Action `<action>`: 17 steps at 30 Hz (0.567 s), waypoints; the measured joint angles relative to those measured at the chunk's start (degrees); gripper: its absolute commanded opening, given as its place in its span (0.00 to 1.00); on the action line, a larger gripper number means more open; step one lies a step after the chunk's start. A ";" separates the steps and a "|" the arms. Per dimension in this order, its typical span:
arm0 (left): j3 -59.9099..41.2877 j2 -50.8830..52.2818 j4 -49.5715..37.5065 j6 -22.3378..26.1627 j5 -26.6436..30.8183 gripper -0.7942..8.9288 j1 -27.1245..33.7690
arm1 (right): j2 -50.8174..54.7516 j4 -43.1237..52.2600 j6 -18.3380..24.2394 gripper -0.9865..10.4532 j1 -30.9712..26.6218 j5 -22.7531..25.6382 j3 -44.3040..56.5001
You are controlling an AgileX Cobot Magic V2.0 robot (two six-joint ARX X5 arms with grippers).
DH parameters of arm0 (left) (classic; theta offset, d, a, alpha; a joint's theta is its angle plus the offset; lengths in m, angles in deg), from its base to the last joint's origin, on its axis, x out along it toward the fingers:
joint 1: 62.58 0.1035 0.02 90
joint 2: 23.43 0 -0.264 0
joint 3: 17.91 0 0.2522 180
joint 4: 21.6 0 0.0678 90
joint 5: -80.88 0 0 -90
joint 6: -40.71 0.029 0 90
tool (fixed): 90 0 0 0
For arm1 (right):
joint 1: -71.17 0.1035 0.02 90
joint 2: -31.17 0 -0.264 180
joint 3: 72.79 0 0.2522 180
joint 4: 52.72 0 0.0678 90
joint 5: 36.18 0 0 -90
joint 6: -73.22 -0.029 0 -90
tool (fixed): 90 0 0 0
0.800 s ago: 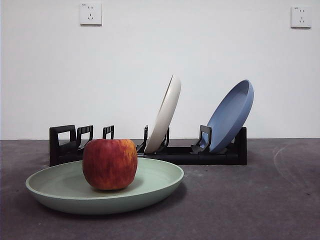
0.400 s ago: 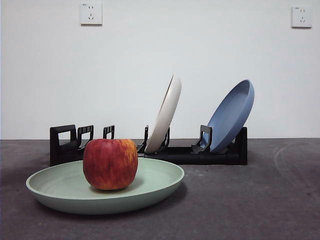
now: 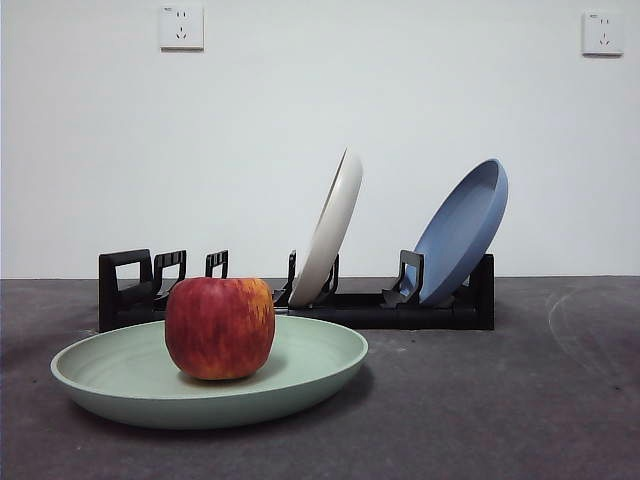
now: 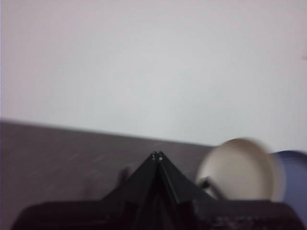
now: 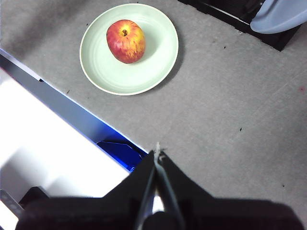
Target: Take the green plate from the plate rack,put the plate on the table,take the apple from the table,put the apple in the plate
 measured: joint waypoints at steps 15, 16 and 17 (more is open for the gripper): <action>-12.04 11.67 3.87 0.00 5.20 0.08 3.74 | 0.00 0.00 0.00 0.09 0.00 0.92 0.00; -12.24 11.67 5.66 0.00 5.20 0.08 3.74 | 0.00 0.00 0.00 0.09 0.00 1.14 0.00; -12.39 11.67 7.50 0.00 5.18 0.08 3.74 | 0.00 0.00 0.00 0.09 0.00 1.44 0.00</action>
